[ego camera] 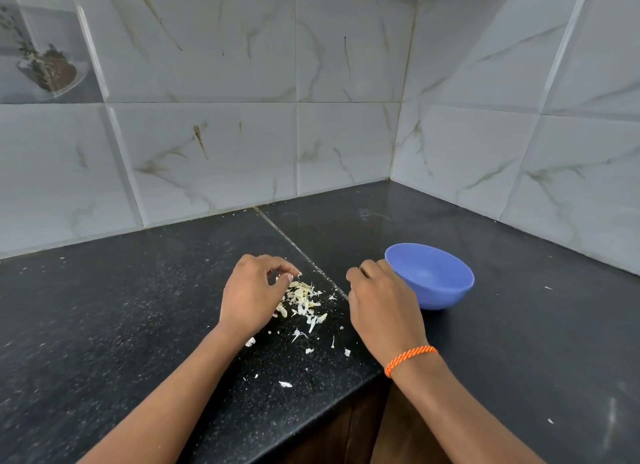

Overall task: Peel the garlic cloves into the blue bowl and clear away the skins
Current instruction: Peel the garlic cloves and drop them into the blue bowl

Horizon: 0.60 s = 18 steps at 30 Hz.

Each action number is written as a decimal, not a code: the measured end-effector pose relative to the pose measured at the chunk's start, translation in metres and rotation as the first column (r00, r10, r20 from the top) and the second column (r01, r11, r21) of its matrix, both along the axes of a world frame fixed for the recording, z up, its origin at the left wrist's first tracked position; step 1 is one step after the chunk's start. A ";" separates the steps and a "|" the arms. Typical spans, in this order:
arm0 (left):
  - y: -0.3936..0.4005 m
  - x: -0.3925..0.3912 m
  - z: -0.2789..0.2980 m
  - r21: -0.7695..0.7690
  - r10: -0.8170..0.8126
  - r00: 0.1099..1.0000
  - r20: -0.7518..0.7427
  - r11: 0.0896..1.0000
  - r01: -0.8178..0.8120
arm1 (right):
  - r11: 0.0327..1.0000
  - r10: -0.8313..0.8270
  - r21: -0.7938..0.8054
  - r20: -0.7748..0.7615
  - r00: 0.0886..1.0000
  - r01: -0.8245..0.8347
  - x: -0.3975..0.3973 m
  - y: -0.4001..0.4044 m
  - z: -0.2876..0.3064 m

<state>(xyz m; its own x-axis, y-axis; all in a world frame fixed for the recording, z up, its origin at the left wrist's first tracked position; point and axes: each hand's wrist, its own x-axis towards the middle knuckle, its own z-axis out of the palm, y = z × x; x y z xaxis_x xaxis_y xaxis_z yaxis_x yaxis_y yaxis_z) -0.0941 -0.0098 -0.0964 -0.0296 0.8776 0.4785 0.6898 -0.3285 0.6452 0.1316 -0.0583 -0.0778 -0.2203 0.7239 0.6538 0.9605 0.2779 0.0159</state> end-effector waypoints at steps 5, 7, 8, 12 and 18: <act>-0.001 0.001 0.002 -0.008 0.007 1.000 0.008 1.000 -0.007 | 0.999 -0.047 -0.015 0.004 0.999 0.047 0.013 0.009 -0.003; 0.000 0.001 0.000 -0.016 0.009 1.000 0.016 1.000 -0.009 | 0.999 -0.049 -0.018 0.008 0.999 0.049 0.015 0.010 -0.003; 0.001 0.001 0.000 -0.021 0.006 1.000 0.020 1.000 -0.006 | 0.998 -0.053 -0.021 0.007 0.999 0.053 0.015 0.011 -0.004; 0.001 0.001 -0.004 -0.032 -0.004 1.000 0.016 0.999 0.005 | 0.990 -0.086 -0.117 -0.041 0.995 0.081 0.015 0.014 -0.009; 0.004 -0.001 -0.008 -0.055 0.048 0.999 -0.025 0.997 -0.050 | 0.960 -0.116 -0.264 -0.075 0.990 0.093 0.009 -0.003 -0.021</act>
